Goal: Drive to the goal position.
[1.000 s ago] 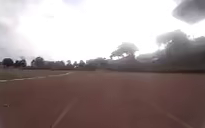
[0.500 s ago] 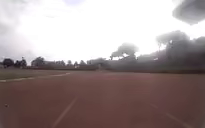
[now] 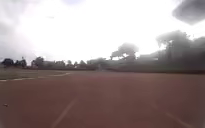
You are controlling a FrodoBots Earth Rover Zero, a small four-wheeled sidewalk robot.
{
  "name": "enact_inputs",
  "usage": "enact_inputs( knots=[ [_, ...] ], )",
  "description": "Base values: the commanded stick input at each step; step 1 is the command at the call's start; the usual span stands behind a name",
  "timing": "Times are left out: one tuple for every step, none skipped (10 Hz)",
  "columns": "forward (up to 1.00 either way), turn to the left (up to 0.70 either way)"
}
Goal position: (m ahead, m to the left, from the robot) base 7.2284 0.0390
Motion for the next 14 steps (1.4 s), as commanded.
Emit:
enact_inputs(
  knots=[
    [0.7, 0.0],
    [0.7, 0.0],
    [0.7, 0.0],
    [0.7, 0.0],
    [0.7, 0.0],
    [0.7, 0.0],
    [0.7, 0.0],
    [0.7, 0.0],
    [0.7, 0.0],
    [0.7, 0.0],
    [0.7, 0.0],
    [0.7, 0.0],
    [0.7, 0.0],
    [0.7, 0.0]
  ],
)
